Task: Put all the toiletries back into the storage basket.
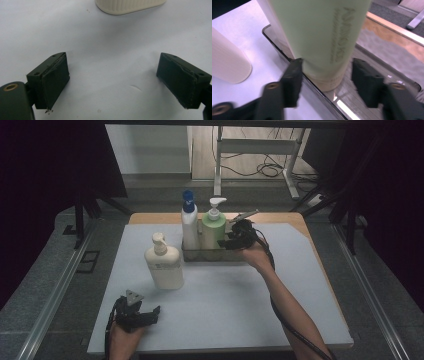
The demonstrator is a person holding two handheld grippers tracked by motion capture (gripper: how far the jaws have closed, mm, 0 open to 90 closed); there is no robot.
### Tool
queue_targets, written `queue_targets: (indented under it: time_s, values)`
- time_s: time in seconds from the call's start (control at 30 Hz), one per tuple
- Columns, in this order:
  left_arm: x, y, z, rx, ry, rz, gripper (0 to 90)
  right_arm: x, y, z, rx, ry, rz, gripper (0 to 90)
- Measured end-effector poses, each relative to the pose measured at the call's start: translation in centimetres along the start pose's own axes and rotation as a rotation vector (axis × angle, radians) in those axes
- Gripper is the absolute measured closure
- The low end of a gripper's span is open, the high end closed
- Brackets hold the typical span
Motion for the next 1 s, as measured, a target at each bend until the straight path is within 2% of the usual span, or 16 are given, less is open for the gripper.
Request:
queue_targets:
  time_s: [0.13,0.23,0.3,0.6,1.0]
  values:
    - [0.0,0.0,0.0,0.001,-0.001,0.001,10.4,-0.5,0.6,0.0,-0.006,-0.034,0.016,66.9]
    - [0.0,0.0,0.0,0.002,-0.001,0.001,10.4,-0.7,1.0,-0.1,-0.030,-0.028,0.040,82.0]
    - [0.0,0.0,0.0,0.001,-0.002,0.002,10.4,-0.8,1.3,0.0,-0.044,-0.031,0.056,88.9]
    - [0.0,0.0,0.0,0.001,-0.002,0.001,10.4,-0.9,2.4,1.5,-0.091,-0.041,0.104,89.5]
    - [0.0,0.0,0.0,0.001,-0.002,0.002,10.4,-0.9,2.7,3.4,-0.090,-0.080,0.139,89.6]
Point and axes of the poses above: each handheld gripper's, and its own axes: z roughly forward along the jaws, x roughly out of its top, y roughly to its right, the point moved 3 cm from there along z, roughly forward along the jaws, and after that the axes turned 8 degrees about x, right-handed, at the moved point
